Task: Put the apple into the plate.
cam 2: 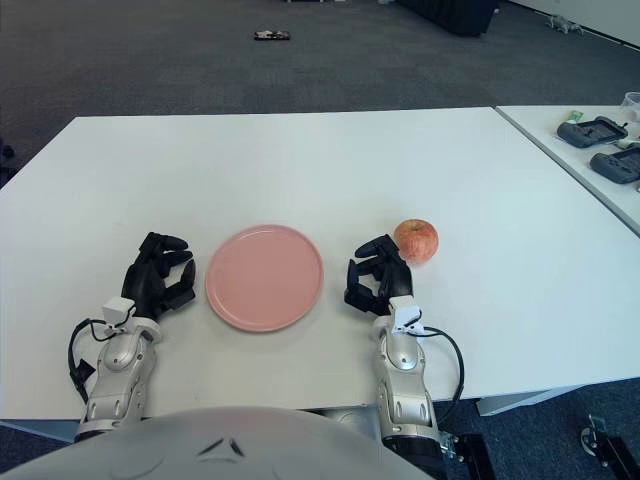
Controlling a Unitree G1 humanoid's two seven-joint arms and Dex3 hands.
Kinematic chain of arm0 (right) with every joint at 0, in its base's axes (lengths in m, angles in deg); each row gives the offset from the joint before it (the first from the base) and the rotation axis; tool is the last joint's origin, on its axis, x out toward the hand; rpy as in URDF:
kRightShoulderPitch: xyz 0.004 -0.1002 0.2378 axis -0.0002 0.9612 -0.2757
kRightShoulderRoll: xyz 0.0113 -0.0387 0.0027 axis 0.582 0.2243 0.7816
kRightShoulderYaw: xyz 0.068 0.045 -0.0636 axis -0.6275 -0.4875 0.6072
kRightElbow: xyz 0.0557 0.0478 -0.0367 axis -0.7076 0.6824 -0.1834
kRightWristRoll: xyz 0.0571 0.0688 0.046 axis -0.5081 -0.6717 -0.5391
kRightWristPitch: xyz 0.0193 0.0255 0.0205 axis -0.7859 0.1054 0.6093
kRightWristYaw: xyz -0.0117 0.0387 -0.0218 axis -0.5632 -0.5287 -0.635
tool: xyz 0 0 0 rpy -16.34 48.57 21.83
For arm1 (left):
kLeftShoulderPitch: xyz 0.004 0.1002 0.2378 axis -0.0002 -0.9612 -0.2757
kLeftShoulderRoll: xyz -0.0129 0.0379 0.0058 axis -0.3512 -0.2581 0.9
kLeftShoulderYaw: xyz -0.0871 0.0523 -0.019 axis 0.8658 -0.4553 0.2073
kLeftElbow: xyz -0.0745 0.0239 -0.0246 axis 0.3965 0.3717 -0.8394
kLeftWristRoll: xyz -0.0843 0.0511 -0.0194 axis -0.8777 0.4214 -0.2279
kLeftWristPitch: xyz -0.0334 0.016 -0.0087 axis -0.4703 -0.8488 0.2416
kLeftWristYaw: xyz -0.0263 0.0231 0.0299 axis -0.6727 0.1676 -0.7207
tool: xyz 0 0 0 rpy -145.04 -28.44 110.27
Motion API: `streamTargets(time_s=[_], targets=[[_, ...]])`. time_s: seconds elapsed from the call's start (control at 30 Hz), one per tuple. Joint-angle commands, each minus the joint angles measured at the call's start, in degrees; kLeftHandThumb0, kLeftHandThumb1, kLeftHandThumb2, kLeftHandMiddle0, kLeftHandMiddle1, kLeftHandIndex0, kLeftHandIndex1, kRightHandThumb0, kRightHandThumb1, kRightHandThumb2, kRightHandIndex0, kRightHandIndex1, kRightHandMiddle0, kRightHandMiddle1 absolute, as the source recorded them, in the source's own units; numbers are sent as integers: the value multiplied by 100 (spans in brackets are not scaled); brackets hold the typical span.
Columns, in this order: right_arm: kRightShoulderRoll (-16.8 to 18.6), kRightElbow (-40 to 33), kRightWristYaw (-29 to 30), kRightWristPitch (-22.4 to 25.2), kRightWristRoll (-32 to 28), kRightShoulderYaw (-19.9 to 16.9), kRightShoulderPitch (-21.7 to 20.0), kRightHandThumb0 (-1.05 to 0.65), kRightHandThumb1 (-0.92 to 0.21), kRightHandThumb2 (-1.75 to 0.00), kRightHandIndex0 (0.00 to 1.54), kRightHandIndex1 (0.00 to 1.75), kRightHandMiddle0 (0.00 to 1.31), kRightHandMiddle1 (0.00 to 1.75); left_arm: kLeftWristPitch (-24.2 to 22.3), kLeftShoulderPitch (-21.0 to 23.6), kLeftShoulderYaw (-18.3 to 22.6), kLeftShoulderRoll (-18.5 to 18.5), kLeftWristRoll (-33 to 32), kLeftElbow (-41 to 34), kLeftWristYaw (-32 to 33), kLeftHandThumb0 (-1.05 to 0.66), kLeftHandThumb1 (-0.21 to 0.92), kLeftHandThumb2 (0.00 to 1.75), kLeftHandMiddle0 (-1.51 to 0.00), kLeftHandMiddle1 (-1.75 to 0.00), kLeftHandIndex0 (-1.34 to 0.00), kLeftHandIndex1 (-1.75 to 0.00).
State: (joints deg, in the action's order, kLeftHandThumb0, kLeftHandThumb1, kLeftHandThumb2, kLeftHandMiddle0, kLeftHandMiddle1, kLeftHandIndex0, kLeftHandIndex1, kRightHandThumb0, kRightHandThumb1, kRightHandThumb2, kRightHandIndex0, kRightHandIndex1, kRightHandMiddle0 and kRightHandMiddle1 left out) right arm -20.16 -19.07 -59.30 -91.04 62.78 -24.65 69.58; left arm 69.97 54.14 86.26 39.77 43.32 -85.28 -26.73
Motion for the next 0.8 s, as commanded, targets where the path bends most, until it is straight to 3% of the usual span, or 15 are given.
streamTargets(time_s=[0.0, 0.53, 0.77], targets=[[-16, -48, 35, -21, 49, -5, 40, -1, -39, -122, 48, 165, 47, 175, -125, -105, -18, 9, -37, 106, -12, -1, 55, 97, -46, -153, -35, -175], [-24, -240, 36, -142, 55, 35, 51, 0, -39, -122, 54, 164, 40, 175, -110, -130, -27, 41, -4, 112, 27, -1, 54, 100, -45, -156, -35, -175], [-113, -1054, 109, 185, 441, 100, 64, 0, -39, -123, 58, 168, 34, 175, -81, -124, -29, 50, -21, 132, 6, -1, 54, 101, -44, -158, -35, -175]])
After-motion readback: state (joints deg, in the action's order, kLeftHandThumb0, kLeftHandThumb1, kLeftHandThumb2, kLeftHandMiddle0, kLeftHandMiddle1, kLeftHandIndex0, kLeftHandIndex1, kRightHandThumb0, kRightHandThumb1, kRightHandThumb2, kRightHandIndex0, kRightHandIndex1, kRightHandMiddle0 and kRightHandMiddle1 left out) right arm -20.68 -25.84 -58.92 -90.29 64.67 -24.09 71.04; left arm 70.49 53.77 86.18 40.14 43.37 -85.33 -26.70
